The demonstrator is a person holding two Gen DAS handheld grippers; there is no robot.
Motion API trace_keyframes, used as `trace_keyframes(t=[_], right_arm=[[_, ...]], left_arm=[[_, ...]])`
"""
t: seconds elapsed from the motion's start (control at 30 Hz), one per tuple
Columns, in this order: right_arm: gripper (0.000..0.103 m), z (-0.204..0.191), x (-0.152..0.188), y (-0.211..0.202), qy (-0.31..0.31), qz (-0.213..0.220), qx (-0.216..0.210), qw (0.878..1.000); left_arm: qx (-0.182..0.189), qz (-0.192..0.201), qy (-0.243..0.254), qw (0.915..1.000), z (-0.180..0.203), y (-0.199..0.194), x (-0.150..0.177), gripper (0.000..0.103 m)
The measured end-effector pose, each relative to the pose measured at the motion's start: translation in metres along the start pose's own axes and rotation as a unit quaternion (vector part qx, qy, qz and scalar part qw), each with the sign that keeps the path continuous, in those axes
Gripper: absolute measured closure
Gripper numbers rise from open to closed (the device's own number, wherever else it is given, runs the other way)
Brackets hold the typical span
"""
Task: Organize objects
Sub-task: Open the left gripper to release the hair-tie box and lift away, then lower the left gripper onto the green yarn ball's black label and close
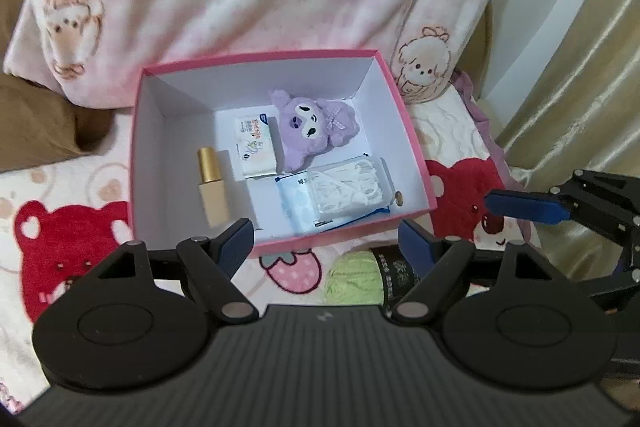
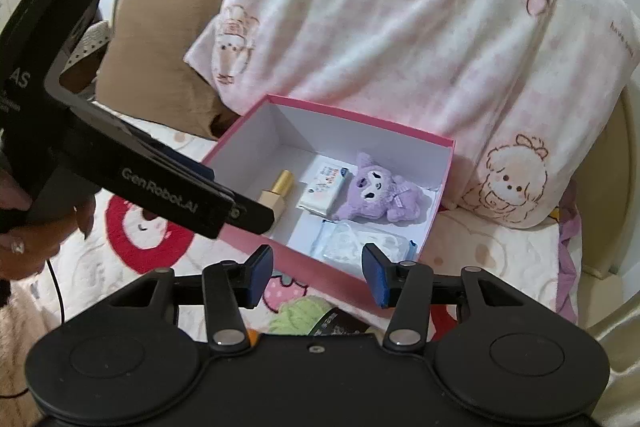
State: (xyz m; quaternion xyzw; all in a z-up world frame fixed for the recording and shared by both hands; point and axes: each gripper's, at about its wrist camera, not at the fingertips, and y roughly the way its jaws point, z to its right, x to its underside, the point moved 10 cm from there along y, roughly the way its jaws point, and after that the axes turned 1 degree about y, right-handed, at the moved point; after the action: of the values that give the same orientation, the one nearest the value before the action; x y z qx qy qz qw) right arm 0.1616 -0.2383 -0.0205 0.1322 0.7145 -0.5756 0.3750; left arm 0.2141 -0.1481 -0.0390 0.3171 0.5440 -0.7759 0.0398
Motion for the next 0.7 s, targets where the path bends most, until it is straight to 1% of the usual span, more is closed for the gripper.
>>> trace_keyframes(t=[0.1, 0.13, 0.17, 0.23, 0.3, 0.33, 0.4, 0.43, 0.53, 0.7], right_arm=[[0.043, -0.007, 0.000, -0.018, -0.017, 0.006, -0.007, 1.000], [0.042, -0.008, 0.001, -0.024, -0.023, 0.008, -0.008, 1.000], [0.041, -0.010, 0.002, -0.029, -0.029, 0.009, -0.010, 0.999], [0.040, -0.013, 0.004, -0.038, -0.041, 0.010, -0.015, 0.999], [0.035, -0.014, 0.009, -0.046, -0.053, 0.009, -0.023, 0.998], [0.029, -0.015, 0.012, -0.049, -0.059, 0.009, -0.027, 0.998], [0.027, -0.014, 0.019, -0.055, -0.069, 0.013, -0.032, 0.997], [0.026, -0.015, 0.022, -0.056, -0.075, 0.011, -0.037, 0.996], [0.014, -0.016, 0.037, -0.054, -0.097, 0.006, -0.056, 0.994], [0.014, -0.015, 0.063, -0.038, -0.146, -0.003, -0.060, 0.987]], left_arm=[[-0.003, -0.001, 0.005, 1.0000, 0.007, -0.020, 0.006, 0.024], [-0.008, 0.008, 0.005, 0.9999, 0.008, -0.024, 0.007, 0.023], [-0.010, 0.009, -0.001, 0.9999, 0.010, -0.030, 0.009, 0.023], [-0.004, 0.007, -0.006, 1.0000, 0.015, -0.039, 0.017, 0.023], [0.001, 0.007, -0.012, 0.9999, 0.020, -0.047, 0.024, 0.021], [0.003, 0.009, -0.014, 0.9999, 0.022, -0.050, 0.028, 0.018], [0.007, 0.016, -0.020, 0.9996, 0.027, -0.055, 0.036, 0.016], [0.009, 0.018, -0.024, 0.9995, 0.028, -0.056, 0.039, 0.013], [0.007, 0.024, -0.036, 0.9990, 0.033, -0.054, 0.051, 0.008], [-0.005, 0.024, -0.049, 0.9985, 0.039, -0.036, 0.071, 0.006]])
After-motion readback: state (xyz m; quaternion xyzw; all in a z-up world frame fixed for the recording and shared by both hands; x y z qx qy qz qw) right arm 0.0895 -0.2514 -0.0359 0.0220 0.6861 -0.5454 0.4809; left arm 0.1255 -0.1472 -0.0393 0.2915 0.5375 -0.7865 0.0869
